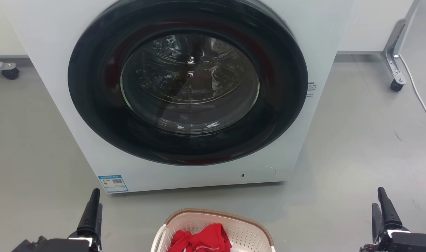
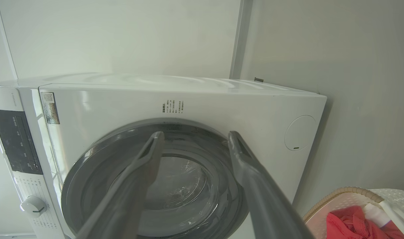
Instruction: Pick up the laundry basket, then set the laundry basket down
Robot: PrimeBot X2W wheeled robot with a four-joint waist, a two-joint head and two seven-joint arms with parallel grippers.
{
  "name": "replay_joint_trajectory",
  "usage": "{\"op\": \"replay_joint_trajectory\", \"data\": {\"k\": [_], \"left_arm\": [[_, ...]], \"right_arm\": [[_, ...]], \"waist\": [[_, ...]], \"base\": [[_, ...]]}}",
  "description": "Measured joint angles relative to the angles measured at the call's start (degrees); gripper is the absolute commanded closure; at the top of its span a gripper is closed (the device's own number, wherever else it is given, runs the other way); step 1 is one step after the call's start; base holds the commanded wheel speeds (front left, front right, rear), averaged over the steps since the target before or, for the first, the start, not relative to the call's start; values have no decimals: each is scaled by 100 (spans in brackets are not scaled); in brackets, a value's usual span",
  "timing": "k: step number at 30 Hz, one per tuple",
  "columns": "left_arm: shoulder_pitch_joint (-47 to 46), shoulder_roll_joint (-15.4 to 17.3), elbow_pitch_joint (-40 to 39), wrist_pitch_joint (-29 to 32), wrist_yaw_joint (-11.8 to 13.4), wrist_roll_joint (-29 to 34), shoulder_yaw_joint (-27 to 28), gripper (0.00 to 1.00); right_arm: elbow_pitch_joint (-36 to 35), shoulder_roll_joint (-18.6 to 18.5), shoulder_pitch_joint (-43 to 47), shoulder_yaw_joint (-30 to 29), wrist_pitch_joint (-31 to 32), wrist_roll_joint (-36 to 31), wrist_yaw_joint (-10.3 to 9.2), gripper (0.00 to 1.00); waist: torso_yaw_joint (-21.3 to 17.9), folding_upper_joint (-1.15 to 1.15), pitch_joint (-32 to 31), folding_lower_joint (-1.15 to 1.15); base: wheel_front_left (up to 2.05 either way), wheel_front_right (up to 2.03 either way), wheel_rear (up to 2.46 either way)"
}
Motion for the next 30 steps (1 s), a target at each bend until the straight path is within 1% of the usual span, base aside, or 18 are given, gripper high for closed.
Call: {"op": "replay_joint_trajectory", "data": {"k": [4, 12, 13, 18, 22, 30], "left_arm": [[-20, 76, -68, -119, 0, 188, -71, 0], [-50, 259, -196, -385, 0, 805, -267, 0], [-54, 293, -213, -425, 0, 884, -302, 0], [-76, 412, -264, -579, 0, 1360, -455, 0], [-99, 523, -350, -688, 14, 1811, -594, 0], [-147, 738, -541, -872, 204, 2748, -899, 0]], "right_arm": [[-14, -53, -18, 75, -93, -277, 0, 0], [-119, -185, -120, 315, -257, -1002, -41, 0], [-138, -202, -121, 350, -297, -1113, -81, 0], [-237, -293, -136, 514, -398, -1649, -134, 0], [-326, -360, -151, 658, -488, -2079, -234, 0], [-459, -557, -240, 966, -650, -3033, -387, 0]], "waist": [[4, 0, 3, 0], [0, 0, 6, 0], [-2, 0, 6, 0], [-9, 0, 3, 0], [-16, 0, 1, 0], [-25, 0, -1, 0]], "base": [[0, 0, 0], [0, 0, 0], [0, 0, 0], [0, 0, 0], [0, 0, 0], [0, 0, 0]]}}
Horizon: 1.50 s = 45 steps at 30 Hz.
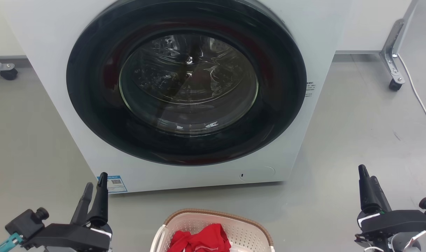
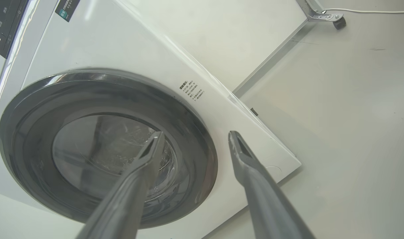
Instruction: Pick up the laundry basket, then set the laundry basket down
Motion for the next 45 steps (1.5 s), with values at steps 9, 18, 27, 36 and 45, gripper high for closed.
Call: {"op": "replay_joint_trajectory", "data": {"k": [9, 18, 27, 36, 45], "left_arm": [[-13, 236, -149, -192, 252, 1029, -319, 0], [-13, 389, -230, -390, 452, 1924, -639, 0], [-8, 452, -226, -589, 658, 2550, -843, 0], [14, 522, -162, -768, 828, 3127, -987, 0], [66, 549, -93, -899, 991, 3574, -1072, 0]], "right_arm": [[-87, -204, -3, 392, -191, -1005, -152, 0], [-73, -336, -13, 694, -377, -1849, -302, 0], [16, -431, -16, 957, -561, -2611, -452, 0], [137, -465, -15, 1181, -755, -3308, -601, 0], [236, -493, -14, 1305, -953, -3884, -704, 0]], "waist": [[-1, 0, 2, 0], [-8, 0, 8, 0], [-1, 0, 25, 0], [20, 0, 42, 0], [12, 0, 47, -1]], "base": [[0, 0, 0], [0, 0, 0], [0, 0, 0], [0, 0, 0], [0, 0, 0]]}}
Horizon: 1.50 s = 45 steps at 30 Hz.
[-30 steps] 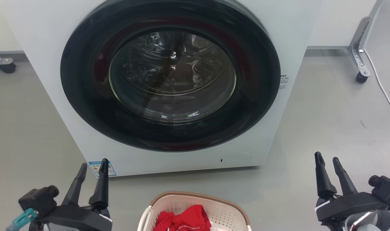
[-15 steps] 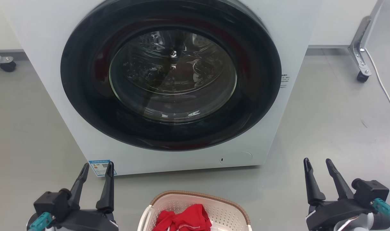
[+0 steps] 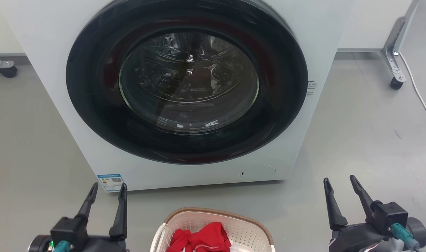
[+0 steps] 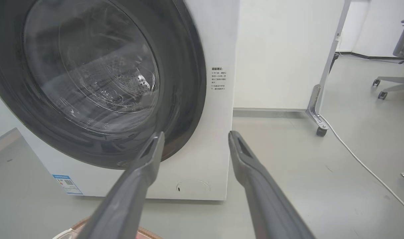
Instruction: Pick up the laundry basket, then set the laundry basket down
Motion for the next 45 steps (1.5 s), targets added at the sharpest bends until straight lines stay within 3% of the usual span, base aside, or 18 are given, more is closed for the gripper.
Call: {"op": "replay_joint_trajectory", "data": {"k": [19, 45], "left_arm": [[185, -40, 159, -37, 108, 158, 77, 0], [193, -51, 167, 16, 116, 160, 82, 0]], "right_arm": [[132, 40, 21, -102, -54, -80, -41, 0], [146, 111, 20, -107, -54, -82, 58, 0]], "waist": [[-45, 0, -40, 0], [-52, 0, 162, 0]], "base": [[0, 0, 0], [0, 0, 0]]}}
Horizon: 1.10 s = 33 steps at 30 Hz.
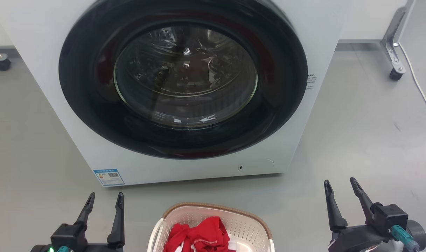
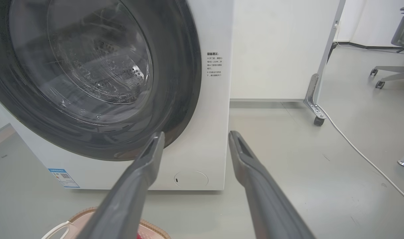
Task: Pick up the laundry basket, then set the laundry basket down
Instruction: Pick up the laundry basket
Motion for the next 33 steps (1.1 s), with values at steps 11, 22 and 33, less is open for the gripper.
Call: {"op": "replay_joint_trajectory", "data": {"k": [11, 22, 33], "left_arm": [[-76, 14, -171, 59, -12, 0, -16, 0], [-537, 43, -120, 209, -171, -1, -112, 0], [-1224, 170, 185, 404, -520, -19, -186, 0]], "right_arm": [[-248, 59, -96, -33, 0, -10, -8, 0], [-356, 111, -407, -82, -1, -64, -56, 0], [-479, 225, -781, -60, -1, -204, -99, 0]], "waist": [[3, 0, 539, 1], [-9, 0, 1391, 2], [-54, 1, 2314, 1]], "base": [[0, 0, 0], [0, 0, 0], [0, 0, 0]]}}
